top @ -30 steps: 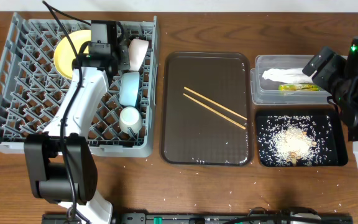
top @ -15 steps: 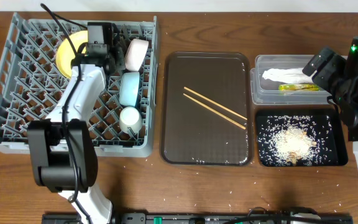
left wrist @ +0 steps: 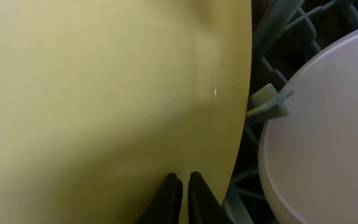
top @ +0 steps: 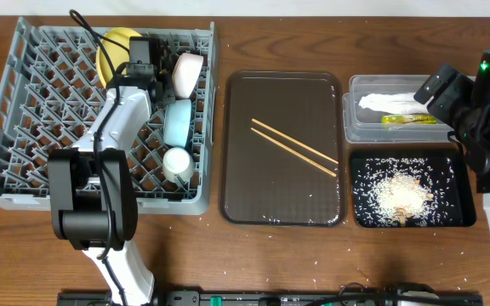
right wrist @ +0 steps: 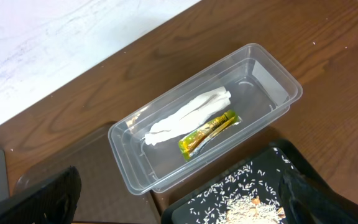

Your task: Sort waste into correct bins and load items into the dishwasher

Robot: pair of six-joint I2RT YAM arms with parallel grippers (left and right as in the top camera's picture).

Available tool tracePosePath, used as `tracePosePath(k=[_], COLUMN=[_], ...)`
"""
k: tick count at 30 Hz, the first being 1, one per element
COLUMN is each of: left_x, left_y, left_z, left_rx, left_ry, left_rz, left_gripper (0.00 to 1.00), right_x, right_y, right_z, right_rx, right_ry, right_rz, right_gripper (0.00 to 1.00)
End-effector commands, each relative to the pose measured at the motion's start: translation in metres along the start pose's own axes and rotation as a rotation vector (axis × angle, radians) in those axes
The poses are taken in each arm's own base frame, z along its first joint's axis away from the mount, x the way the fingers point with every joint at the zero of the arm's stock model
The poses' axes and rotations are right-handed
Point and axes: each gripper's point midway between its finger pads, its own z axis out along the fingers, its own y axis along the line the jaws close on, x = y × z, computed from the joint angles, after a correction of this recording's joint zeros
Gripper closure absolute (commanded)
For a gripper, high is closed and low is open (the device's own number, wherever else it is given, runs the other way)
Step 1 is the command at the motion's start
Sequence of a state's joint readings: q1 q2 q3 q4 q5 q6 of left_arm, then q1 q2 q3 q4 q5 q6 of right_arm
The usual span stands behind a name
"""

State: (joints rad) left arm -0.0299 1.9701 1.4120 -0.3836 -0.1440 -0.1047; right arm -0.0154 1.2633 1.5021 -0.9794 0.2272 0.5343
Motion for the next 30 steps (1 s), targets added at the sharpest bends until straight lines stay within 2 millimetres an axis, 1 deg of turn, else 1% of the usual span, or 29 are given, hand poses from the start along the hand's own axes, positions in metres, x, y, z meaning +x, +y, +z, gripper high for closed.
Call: tracePosePath(k=[1, 3, 5, 8, 11, 12, 14, 17, 20, 22, 24, 25, 27, 30], left_x=[0.006, 0.003, -0.003, -0.019, -0.033, -0.036, -0.041, -0.044, -0.042, -0.039, -0.032, -0.028, -0.015, 0.010], left_y=[0.015, 0.015, 0.013, 0.008, 0.001, -0.001, -0.008, -0.015, -0.022, -0.036, -0.057, -0.072, -0.097, -0.137], left_z=[0.002, -0.004, -0.014, -0.040, -0.074, -0.083, -0.107, -0.130, -0.143, -0.149, -0.157, -0.161, -0.168, -0.178], left_rx=[-0.075, -0.072, -0.065, -0.046, -0.019, -0.012, 0.009, 0.031, 0.057, 0.120, 0.209, 0.259, 0.317, 0.373], left_ry=[0.019, 0.011, -0.012, -0.073, -0.140, -0.155, -0.194, -0.225, -0.234, -0.226, -0.206, -0.193, -0.161, -0.107], left_rz=[-0.003, -0.002, -0.002, -0.005, -0.002, 0.000, 0.008, 0.018, -0.014, -0.015, -0.019, -0.012, -0.013, -0.008], left_gripper=[0.92, 0.92, 0.92, 0.92, 0.92, 0.92, 0.92, 0.92, 0.92, 0.92, 0.92, 0.92, 0.91, 0.87], right_x=[0.000, 0.000, 0.000, 0.000, 0.000, 0.000, 0.000, 0.000, 0.000, 0.000, 0.000, 0.000, 0.000, 0.000], right_y=[-0.002, -0.002, -0.002, -0.002, -0.002, -0.002, -0.002, -0.002, -0.002, -0.002, -0.002, -0.002, -0.002, -0.002], right_z=[0.001, 0.001, 0.001, 0.001, 0.001, 0.001, 0.001, 0.001, 0.001, 0.001, 0.001, 0.001, 0.001, 0.001], right_rx=[0.008, 0.008, 0.008, 0.008, 0.008, 0.008, 0.008, 0.008, 0.008, 0.008, 0.008, 0.008, 0.008, 0.008], right_ry=[0.000, 0.000, 0.000, 0.000, 0.000, 0.000, 0.000, 0.000, 0.000, 0.000, 0.000, 0.000, 0.000, 0.000], right_rz=[0.013, 0.013, 0.013, 0.013, 0.013, 0.013, 0.013, 0.013, 0.013, 0.013, 0.013, 0.013, 0.013, 0.013], right_gripper=[0.01, 0.01, 0.01, 0.01, 0.01, 0.01, 0.01, 0.01, 0.01, 0.01, 0.01, 0.01, 0.01, 0.01])
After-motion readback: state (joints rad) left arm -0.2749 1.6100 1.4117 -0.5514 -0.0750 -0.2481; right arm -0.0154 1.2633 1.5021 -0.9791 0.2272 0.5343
